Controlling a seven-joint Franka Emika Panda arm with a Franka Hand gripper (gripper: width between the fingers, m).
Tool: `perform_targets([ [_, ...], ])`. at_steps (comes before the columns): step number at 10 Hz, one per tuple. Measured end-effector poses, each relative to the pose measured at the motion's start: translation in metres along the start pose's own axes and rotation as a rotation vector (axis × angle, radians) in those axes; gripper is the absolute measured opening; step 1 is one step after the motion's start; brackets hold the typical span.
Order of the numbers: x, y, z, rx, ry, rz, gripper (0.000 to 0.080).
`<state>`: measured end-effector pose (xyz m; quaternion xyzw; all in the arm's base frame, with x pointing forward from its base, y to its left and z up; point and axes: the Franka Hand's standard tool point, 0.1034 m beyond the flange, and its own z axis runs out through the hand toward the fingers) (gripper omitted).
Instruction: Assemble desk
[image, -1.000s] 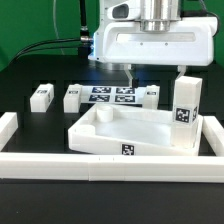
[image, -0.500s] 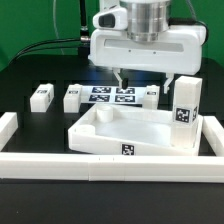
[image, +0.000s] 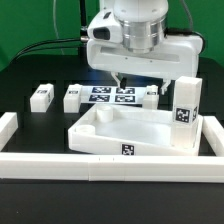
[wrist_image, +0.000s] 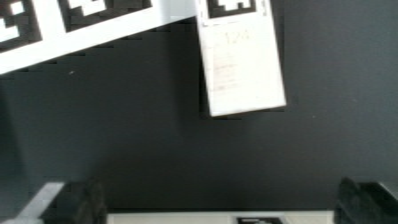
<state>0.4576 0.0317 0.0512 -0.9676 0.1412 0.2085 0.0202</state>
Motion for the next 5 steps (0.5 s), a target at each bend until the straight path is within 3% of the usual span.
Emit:
perform_targets([
  [2,-0.0004,-0.0108,-0.0009,0.003,0.002,-0.088,0.0649],
  [3,-0.0007,-0.0085,-0.0013,0.018,-0.029,-0.100,0.0649],
  [5,0.0004,-0.0081,-0.0004,0.017,-0.025,-0.093,0.0649],
])
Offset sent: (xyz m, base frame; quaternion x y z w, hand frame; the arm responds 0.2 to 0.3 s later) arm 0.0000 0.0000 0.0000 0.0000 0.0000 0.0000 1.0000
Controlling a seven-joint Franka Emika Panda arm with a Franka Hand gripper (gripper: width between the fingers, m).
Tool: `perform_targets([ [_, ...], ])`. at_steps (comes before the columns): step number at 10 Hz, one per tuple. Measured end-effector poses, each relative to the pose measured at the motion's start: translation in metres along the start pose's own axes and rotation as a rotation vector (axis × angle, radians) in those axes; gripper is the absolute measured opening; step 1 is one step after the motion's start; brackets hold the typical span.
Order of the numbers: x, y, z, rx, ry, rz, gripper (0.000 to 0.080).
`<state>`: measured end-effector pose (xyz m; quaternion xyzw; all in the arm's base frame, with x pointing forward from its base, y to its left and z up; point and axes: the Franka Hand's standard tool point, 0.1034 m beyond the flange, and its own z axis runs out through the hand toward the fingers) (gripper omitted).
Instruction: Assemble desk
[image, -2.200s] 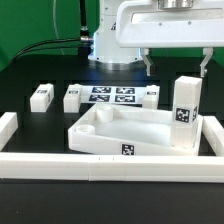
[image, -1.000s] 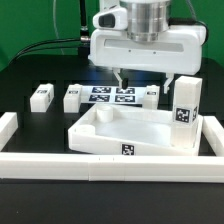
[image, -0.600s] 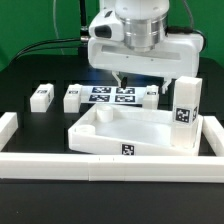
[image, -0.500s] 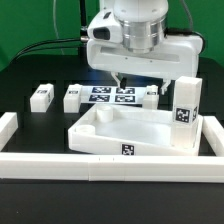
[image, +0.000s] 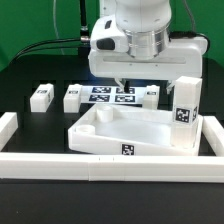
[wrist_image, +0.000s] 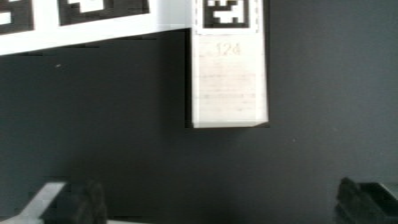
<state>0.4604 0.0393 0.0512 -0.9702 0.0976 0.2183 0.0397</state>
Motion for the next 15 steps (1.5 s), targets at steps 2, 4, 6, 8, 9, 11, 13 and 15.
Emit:
perform_targets([
  [2,-0.006,0.002,0.004,-0.002,-0.129,0.001,0.0649],
  [4,-0.012,-0.004,0.010,-0.004,-0.195,-0.033,0.0649],
  [6,-0.013,-0.007,0.015,-0.012,-0.274,-0.034,0.0649],
  [8,-0.018,-0.002,0.018,-0.016,-0.435,-0.022,0.0649],
  [9,-0.019,0.000,0.020,-0.019,-0.503,-0.018,0.0649],
  [11,-0.020,0.001,0.030,-0.028,-0.587,-0.013,0.0649],
  [13,-0.019,0.001,0.037,-0.032,-0.597,-0.012,0.0649],
  [15,-0.022,-0.001,0.047,-0.037,-0.601,-0.006,0.0649],
])
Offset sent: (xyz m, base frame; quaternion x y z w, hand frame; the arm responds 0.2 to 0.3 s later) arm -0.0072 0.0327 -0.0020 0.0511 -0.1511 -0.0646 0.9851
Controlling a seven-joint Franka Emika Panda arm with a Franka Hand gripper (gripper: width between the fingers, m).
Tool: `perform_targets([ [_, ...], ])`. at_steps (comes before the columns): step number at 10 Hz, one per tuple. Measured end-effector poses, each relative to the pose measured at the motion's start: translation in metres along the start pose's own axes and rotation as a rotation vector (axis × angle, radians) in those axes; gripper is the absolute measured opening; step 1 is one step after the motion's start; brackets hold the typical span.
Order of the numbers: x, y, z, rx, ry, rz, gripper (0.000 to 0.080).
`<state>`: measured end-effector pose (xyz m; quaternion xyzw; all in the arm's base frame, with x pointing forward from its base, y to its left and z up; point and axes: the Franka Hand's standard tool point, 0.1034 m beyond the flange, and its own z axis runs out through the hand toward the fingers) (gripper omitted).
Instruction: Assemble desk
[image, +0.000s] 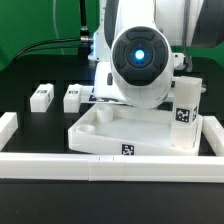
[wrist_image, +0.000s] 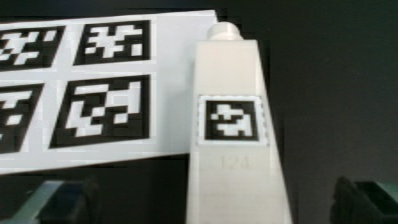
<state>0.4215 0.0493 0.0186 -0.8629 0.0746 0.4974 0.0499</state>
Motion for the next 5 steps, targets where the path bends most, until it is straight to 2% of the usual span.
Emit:
perform_targets([
  [4,0.0021,0.0007,0.0111,-0.002,-0.010,0.019,0.0649],
  [5,0.0021,0.0009,0.0110,-0.002,-0.010,0.020,0.0522],
])
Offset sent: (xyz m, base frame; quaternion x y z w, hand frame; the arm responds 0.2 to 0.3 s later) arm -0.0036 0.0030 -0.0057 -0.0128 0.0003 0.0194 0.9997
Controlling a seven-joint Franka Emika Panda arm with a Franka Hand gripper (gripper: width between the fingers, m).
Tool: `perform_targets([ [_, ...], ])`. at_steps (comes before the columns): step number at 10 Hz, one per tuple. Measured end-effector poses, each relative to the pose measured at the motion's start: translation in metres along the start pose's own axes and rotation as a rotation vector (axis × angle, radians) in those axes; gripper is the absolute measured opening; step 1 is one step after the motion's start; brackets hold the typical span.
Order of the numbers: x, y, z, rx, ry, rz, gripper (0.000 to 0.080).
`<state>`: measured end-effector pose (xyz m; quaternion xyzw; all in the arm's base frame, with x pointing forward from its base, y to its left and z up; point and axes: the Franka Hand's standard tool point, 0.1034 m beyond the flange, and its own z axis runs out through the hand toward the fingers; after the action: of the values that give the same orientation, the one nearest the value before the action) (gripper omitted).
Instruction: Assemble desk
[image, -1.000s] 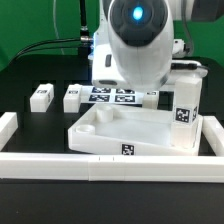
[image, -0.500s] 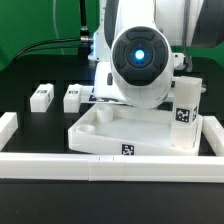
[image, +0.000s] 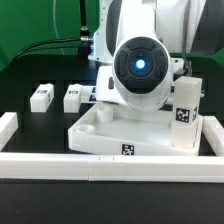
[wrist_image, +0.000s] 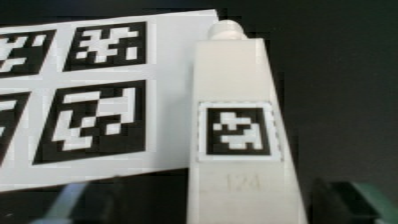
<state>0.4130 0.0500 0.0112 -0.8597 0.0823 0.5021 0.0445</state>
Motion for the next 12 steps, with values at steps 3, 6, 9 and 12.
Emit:
perform_targets([
  [3,0.000,0.001,0.000,0.001,0.000,0.001,0.0286],
  [6,-0.001,0.002,-0.004,-0.008,0.008,-0.013,0.0286],
  [9,-0.025,0.009,-0.033,-0.006,0.012,-0.047,0.0287],
  [12,-0.047,0.011,-0.079,-0.010,0.030,-0.096,0.0287],
])
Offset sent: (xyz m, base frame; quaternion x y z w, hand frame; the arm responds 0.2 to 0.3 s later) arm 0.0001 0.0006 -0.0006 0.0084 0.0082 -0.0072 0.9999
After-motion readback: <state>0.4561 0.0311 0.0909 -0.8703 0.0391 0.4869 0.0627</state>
